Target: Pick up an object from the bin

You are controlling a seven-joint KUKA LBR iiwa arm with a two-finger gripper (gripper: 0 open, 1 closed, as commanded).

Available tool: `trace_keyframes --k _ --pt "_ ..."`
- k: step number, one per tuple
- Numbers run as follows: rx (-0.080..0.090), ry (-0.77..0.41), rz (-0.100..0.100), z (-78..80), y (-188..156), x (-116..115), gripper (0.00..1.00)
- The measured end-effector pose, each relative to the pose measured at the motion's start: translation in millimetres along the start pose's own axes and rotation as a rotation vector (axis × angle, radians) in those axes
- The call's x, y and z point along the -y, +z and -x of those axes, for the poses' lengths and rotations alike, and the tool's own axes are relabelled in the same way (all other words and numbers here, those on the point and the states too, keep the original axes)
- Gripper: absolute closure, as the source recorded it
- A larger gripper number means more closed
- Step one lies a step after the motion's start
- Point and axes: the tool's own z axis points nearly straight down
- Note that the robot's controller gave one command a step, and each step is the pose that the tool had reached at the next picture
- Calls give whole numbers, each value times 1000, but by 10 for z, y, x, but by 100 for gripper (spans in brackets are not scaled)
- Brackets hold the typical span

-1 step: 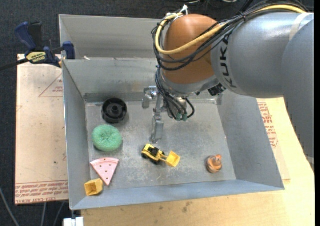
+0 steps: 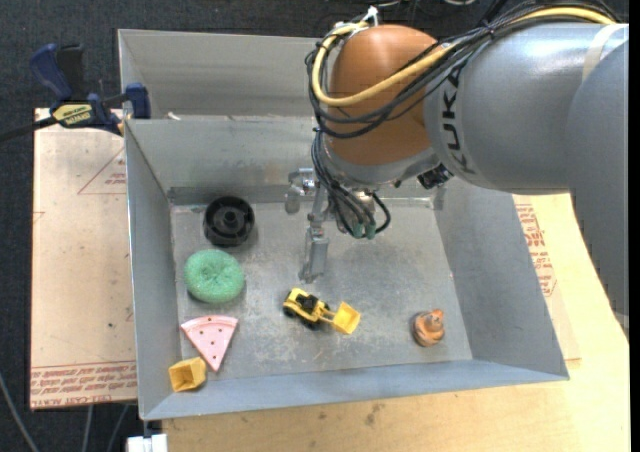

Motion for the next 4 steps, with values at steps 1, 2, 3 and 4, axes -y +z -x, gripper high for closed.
trace_keyframes --k 1,2,3,4 --pt "4 -85 0 -178 362 139 0" --pt "2 -156 0 -370 807 506 0" --pt "-1 -211 2 -383 1136 662 100" --pt "-1 -211 2 -382 1136 663 100"
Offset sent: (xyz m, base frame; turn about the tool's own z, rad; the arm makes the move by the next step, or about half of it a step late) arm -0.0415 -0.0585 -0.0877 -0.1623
